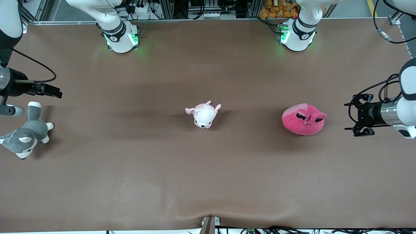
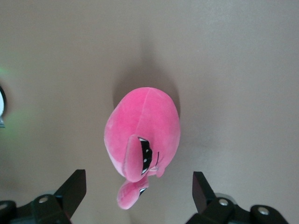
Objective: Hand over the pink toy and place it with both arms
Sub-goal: 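Lower the open left gripper around the pink toy and close it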
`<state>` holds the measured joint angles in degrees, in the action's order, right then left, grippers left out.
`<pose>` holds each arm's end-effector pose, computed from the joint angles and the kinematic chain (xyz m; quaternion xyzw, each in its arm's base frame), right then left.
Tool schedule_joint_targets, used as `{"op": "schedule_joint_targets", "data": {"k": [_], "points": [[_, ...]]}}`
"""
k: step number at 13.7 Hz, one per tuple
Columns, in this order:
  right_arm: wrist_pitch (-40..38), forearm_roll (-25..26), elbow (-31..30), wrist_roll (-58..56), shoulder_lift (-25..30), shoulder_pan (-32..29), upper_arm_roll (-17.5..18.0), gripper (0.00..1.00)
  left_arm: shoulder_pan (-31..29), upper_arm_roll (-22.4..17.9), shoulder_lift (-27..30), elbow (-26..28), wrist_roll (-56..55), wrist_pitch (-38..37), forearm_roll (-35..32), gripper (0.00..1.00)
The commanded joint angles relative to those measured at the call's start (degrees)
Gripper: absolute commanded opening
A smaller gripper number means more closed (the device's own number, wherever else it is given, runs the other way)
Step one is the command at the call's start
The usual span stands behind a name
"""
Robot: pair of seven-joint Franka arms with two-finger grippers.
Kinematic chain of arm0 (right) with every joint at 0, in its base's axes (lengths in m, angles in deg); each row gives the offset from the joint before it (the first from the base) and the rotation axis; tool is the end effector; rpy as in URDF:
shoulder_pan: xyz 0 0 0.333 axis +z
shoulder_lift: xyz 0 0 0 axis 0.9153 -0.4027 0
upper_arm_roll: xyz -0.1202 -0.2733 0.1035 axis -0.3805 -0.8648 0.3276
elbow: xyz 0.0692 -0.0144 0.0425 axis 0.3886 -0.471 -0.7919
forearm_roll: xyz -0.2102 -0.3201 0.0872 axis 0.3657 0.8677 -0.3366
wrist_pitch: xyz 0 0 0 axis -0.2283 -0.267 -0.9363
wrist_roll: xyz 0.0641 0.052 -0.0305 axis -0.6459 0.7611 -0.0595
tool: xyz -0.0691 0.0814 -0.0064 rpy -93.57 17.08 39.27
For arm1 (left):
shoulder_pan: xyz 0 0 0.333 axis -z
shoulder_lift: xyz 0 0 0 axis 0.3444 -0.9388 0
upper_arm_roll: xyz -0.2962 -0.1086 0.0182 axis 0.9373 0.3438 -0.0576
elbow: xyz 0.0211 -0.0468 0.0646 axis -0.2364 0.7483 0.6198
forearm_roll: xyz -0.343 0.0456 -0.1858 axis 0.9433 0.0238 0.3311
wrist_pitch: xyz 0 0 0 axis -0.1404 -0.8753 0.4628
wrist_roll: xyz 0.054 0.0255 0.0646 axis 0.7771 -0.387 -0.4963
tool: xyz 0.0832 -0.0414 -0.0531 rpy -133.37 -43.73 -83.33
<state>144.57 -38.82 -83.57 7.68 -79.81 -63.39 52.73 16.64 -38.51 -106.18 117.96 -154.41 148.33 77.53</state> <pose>0.5813 -0.0108 0.5679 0.9927 -0.0510 -0.1090 0.0092 0.6286 0.0272 0.4350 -0.6997 -0.6983 0.1443 0.0443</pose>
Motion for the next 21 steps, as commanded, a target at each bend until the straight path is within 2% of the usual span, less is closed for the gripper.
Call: {"op": "schedule_joint_targets", "data": {"k": [1, 4, 6, 10, 14, 19, 21], "points": [[0.2, 0.5, 1.2, 0.9, -2.1, 2.1, 0.1, 1.0, -0.2, 0.3, 1.2, 2.8, -1.6, 2.5, 1.4, 1.0], [1.9, 0.3, 1.2, 1.0, -4.0, 3.5, 0.2, 1.0, -0.2, 0.4, 4.3, 9.3, -1.6, 8.4, 2.9, 1.0], [2.7, 0.0, 1.2, 6.3, -4.1, 4.7, 0.2, 1.0, -0.1, 1.0, 5.8, 13.0, -1.5, 11.6, 2.9, 1.0], [2.7, -6.1, 1.2, 15.5, -5.7, 5.5, 0.2, 1.0, -0.1, 1.8, 6.7, 16.8, -1.6, 14.8, 3.1, 1.0], [2.8, -6.0, 1.3, 19.6, -9.0, 8.9, 0.2, 1.0, -0.1, 3.0, 6.7, 20.8, -1.6, 19.7, 4.7, 1.0], [3.8, -8.5, 1.8, 16.7, -10.8, 10.9, 0.4, 1.0, -0.2, 3.9, 5.7, 22.3, -1.5, 21.2, 5.5, 0.88], [4.5, -15.6, 2.5, 12.7, -10.8, 12.2, 1.1, 1.0, -0.4, 3.9, 5.1, 22.4, -1.5, 21.2, 5.5, 0.82]]}}
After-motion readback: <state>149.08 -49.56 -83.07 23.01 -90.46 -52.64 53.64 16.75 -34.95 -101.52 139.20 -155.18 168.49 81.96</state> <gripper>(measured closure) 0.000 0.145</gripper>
